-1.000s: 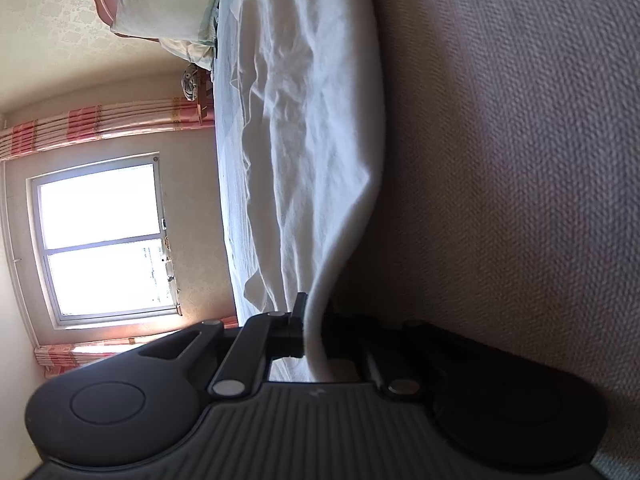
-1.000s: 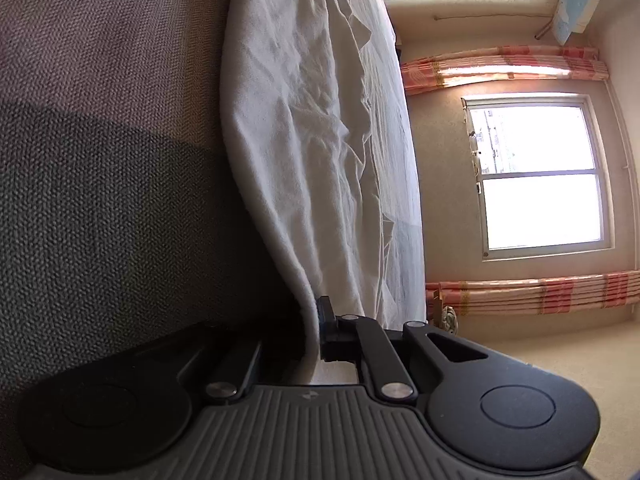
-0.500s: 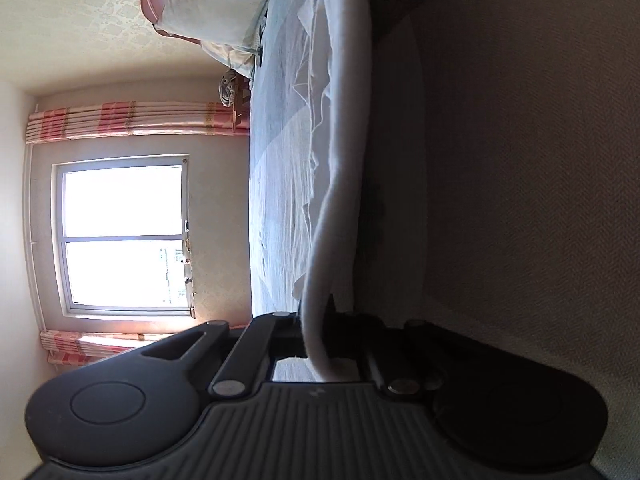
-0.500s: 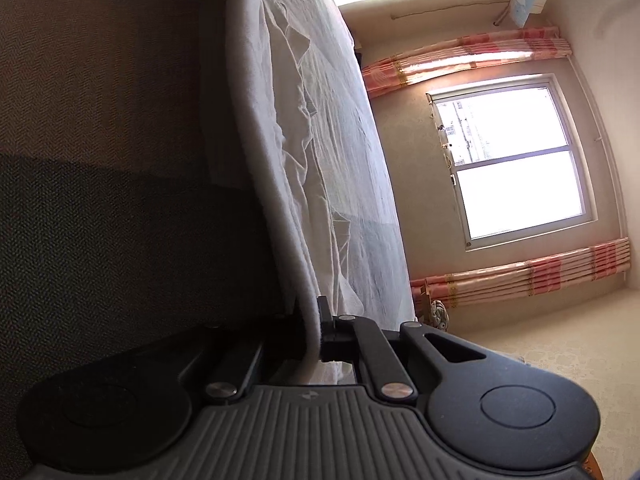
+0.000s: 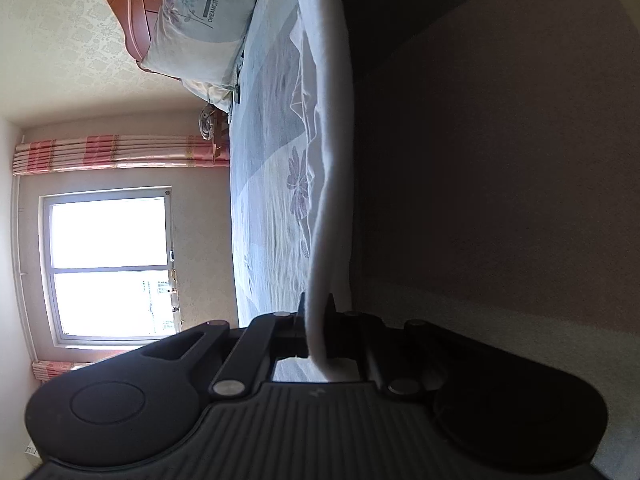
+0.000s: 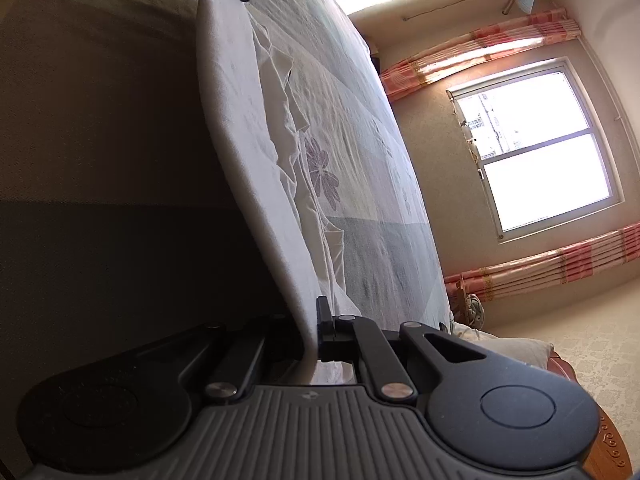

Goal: Fold clothes
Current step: 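Lift the held edge with both tools and fold it over the shirt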

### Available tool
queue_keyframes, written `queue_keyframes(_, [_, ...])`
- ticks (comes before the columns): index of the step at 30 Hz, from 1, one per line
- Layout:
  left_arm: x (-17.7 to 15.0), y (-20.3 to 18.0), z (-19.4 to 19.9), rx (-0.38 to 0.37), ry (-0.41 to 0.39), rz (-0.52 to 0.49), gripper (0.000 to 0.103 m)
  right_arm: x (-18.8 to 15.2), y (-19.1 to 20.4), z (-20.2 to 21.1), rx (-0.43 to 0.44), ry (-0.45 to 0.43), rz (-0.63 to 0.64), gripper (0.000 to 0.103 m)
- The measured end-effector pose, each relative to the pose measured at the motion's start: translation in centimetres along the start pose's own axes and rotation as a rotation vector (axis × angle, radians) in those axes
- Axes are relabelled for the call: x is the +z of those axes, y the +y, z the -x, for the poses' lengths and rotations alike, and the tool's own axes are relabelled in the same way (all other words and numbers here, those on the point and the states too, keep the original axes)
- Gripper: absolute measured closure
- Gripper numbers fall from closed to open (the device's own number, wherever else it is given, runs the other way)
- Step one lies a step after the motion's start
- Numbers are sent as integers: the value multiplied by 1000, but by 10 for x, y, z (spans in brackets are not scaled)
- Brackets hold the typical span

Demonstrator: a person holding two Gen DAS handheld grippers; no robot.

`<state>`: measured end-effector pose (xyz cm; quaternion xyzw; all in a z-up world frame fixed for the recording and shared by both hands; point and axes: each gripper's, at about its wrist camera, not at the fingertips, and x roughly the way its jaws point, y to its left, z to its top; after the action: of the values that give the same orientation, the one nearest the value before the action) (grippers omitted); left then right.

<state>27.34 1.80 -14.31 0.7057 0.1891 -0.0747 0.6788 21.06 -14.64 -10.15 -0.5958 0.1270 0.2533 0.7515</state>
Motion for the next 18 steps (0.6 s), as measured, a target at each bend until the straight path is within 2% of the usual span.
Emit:
queue_keyframes(6, [0,-11,37,-31,-19,-20,101,2,13,43,58,-6,2,97])
queue_keyframes(9, [-3,-27,71,-52,-25,-26,101,1,22,57,75,-3,15,97])
queue_keyframes(18, [-7,-57,119,-108,-18,15,101,0,45,79,144,17,-6,96])
